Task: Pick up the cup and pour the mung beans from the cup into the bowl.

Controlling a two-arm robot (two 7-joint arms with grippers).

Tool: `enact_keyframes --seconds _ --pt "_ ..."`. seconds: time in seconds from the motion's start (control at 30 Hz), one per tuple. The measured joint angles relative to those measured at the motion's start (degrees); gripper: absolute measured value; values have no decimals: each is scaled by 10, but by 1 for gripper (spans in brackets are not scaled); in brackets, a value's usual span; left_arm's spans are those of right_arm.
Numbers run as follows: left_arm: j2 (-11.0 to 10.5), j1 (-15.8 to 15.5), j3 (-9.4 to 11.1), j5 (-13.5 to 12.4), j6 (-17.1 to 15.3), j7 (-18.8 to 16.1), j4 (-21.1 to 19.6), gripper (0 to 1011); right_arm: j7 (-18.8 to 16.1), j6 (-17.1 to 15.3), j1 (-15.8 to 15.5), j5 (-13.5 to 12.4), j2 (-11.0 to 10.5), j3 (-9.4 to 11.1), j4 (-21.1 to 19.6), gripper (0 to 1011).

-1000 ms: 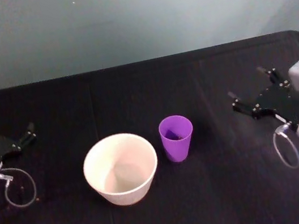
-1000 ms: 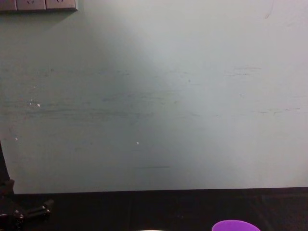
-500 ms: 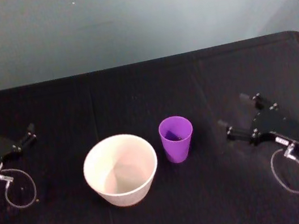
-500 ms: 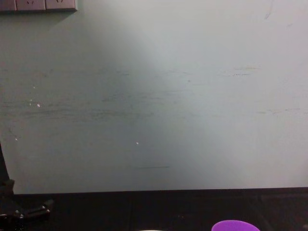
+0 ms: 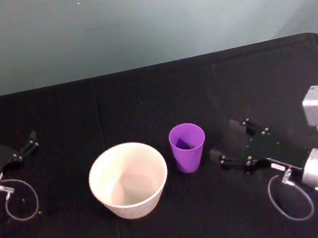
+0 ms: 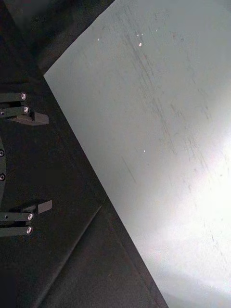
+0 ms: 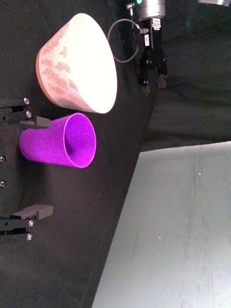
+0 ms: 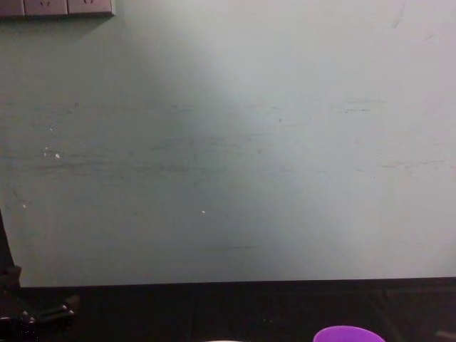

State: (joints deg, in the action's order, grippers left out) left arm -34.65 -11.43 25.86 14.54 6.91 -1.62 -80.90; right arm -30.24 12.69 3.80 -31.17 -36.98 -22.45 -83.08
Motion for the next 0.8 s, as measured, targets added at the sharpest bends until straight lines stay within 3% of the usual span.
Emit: enact_keyframes --seconds 0.5,0.8 --pt "0 0 0 0 0 0 0 1011 -15 29 36 50 60 -19 53 1002" --pt "0 0 0 0 0 0 0 1011 -31 22 56 64 89 -26 76 1003"
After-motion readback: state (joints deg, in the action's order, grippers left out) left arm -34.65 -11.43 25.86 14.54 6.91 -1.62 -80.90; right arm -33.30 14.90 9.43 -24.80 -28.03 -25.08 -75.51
